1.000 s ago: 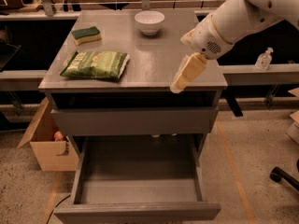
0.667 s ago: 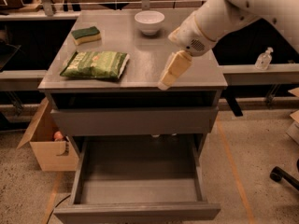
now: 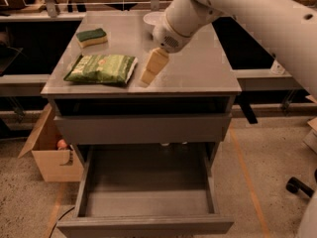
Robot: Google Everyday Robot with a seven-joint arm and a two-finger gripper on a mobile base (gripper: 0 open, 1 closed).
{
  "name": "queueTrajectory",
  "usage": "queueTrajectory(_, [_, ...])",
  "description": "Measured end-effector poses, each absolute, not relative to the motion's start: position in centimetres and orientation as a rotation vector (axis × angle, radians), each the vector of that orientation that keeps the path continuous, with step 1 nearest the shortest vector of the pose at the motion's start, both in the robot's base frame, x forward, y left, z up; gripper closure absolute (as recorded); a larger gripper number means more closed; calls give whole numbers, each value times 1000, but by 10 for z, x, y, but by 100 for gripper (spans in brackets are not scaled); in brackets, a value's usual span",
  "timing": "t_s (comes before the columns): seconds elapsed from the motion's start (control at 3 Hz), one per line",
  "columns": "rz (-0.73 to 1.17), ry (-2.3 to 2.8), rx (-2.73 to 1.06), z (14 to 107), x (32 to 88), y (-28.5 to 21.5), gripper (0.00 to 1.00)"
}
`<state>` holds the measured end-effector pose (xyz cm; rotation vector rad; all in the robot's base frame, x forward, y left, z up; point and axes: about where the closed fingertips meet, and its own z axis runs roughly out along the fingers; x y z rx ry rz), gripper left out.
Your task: Place green jalapeno chip bag into middle drawer
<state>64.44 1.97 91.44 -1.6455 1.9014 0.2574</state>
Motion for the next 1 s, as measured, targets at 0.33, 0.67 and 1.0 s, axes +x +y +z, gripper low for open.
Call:
queueTrajectory(0.33, [285,1895,-1628,901,664,51,0])
queueTrajectory(0.67, [297,1881,-1603,885,690,80,0])
queueTrajectory(1.0, [276,1907,-1570,872,710,102,0])
